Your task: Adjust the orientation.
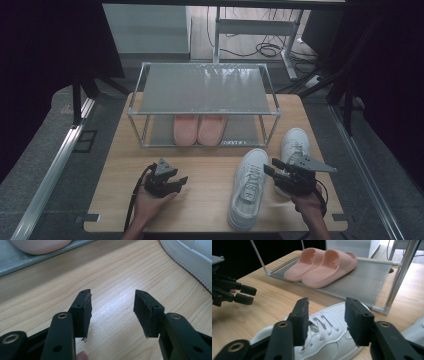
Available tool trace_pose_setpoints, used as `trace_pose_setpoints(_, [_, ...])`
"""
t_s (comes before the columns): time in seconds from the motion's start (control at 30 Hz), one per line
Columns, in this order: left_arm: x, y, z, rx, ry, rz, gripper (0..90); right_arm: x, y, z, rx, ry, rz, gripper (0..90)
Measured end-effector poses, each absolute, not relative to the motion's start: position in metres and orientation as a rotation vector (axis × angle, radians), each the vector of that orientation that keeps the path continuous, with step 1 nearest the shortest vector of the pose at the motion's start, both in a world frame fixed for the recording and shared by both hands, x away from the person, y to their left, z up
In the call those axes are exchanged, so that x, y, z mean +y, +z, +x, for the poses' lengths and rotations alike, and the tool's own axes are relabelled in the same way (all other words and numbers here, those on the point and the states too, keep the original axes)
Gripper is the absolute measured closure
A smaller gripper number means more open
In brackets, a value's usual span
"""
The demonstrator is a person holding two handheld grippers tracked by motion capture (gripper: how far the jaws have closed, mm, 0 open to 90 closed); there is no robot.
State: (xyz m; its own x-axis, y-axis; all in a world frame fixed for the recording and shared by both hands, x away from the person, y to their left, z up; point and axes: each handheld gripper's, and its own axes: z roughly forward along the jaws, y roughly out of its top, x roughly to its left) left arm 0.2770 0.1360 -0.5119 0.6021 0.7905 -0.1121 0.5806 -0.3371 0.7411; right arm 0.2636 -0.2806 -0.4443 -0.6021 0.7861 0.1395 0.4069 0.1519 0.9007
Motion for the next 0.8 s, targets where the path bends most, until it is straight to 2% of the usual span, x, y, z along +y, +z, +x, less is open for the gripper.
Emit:
trace_pose_setpoints(0.53, [0.150,-0.501,0.279,1.089,0.345,2.007,48.3,-0.262,-0.438,0.250,2.187,1.379,1.082,85.9])
trace_pose_setpoints(0.8, [0.154,-0.501,0.278,1.091,0.314,1.993,48.2,-0.241,-0.433,0.253,2.234,1.361,1.037,89.5])
